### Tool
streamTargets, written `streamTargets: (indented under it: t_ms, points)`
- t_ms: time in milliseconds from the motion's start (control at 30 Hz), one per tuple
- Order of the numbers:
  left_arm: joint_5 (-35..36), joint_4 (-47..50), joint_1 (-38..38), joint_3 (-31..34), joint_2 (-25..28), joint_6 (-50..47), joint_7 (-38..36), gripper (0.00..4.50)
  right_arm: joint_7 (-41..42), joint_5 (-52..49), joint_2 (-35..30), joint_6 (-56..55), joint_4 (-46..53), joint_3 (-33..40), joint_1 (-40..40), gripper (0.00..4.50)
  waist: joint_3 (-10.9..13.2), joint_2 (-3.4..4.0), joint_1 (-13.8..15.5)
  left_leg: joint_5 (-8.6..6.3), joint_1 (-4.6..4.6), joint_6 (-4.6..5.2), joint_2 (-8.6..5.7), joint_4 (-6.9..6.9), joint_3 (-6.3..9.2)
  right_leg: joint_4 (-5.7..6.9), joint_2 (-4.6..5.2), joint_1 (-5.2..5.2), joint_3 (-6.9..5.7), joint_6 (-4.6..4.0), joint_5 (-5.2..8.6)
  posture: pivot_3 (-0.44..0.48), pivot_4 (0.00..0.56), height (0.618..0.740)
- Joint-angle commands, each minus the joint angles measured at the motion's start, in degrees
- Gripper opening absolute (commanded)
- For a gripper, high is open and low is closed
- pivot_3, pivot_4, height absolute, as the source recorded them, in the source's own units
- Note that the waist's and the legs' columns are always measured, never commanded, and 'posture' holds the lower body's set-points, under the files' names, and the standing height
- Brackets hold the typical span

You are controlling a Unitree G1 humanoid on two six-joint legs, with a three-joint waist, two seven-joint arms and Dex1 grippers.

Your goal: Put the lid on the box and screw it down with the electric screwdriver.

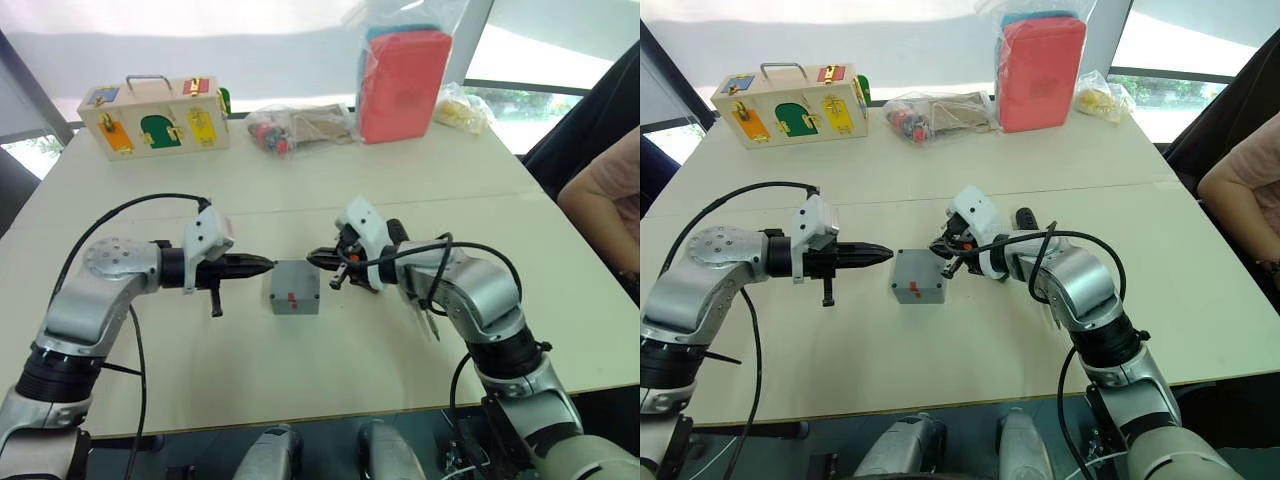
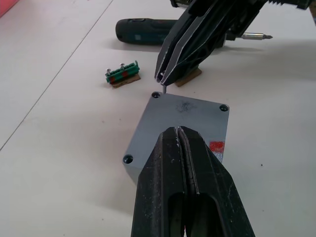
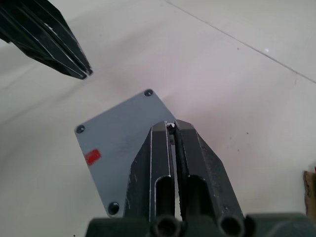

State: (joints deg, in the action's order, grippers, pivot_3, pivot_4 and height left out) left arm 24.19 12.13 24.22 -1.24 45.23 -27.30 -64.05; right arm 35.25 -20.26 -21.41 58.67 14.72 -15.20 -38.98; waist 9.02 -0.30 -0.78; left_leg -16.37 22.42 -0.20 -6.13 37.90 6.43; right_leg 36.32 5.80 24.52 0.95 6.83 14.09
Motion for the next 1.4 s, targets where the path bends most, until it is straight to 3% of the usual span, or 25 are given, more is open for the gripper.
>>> streamTargets:
  t_ms: [33,1067,1200,1233,1400]
  points:
    - [0.8,2.4,-0.4,1.8,0.8,-0.6,0.9,0.0,0.8,0.5,-0.1,-2.5,-0.5,-0.1,-1.8,0.08,0.0,0.0,0.0,0.0,0.0,-0.01,0.03,-0.01,0.0,0.0,-0.02,0.01,0.0,0.0,0.0,0.0,0.15,0.74]
    - [1.1,3.3,-0.1,1.5,0.5,-1.3,2.5,0.0,4.0,4.2,-0.7,-5.9,-6.9,-2.8,-1.5,0.08,0.0,0.01,-0.1,0.01,0.0,-0.01,0.05,-0.02,0.0,0.01,-0.06,0.03,-0.01,0.0,0.0,0.0,0.15,0.74]
    - [1.2,3.5,-0.1,1.5,0.5,-1.5,2.7,0.0,4.6,4.2,-0.7,-5.9,-7.0,-2.8,-1.5,1.24,0.0,0.01,-0.1,0.01,0.0,-0.01,0.05,-0.03,0.0,0.01,-0.06,0.03,-0.01,0.0,0.0,0.0,0.15,0.74]
    - [1.3,3.5,-0.2,1.6,0.4,-1.5,2.7,0.0,4.8,4.2,-0.8,-6.0,-6.8,-2.7,-1.5,1.79,0.0,0.01,-0.1,0.01,0.0,-0.01,0.05,-0.03,0.0,0.01,-0.06,0.03,-0.01,0.0,0.0,0.0,0.15,0.74]
    - [1.4,3.6,-0.2,1.5,0.4,-1.6,3.0,0.0,5.7,4.9,-2.4,-6.6,-5.2,-2.8,-1.5,3.66,0.0,0.01,0.0,0.01,0.0,-0.01,0.05,-0.03,0.0,0.01,-0.06,0.03,0.0,0.0,0.0,0.0,0.15,0.74]
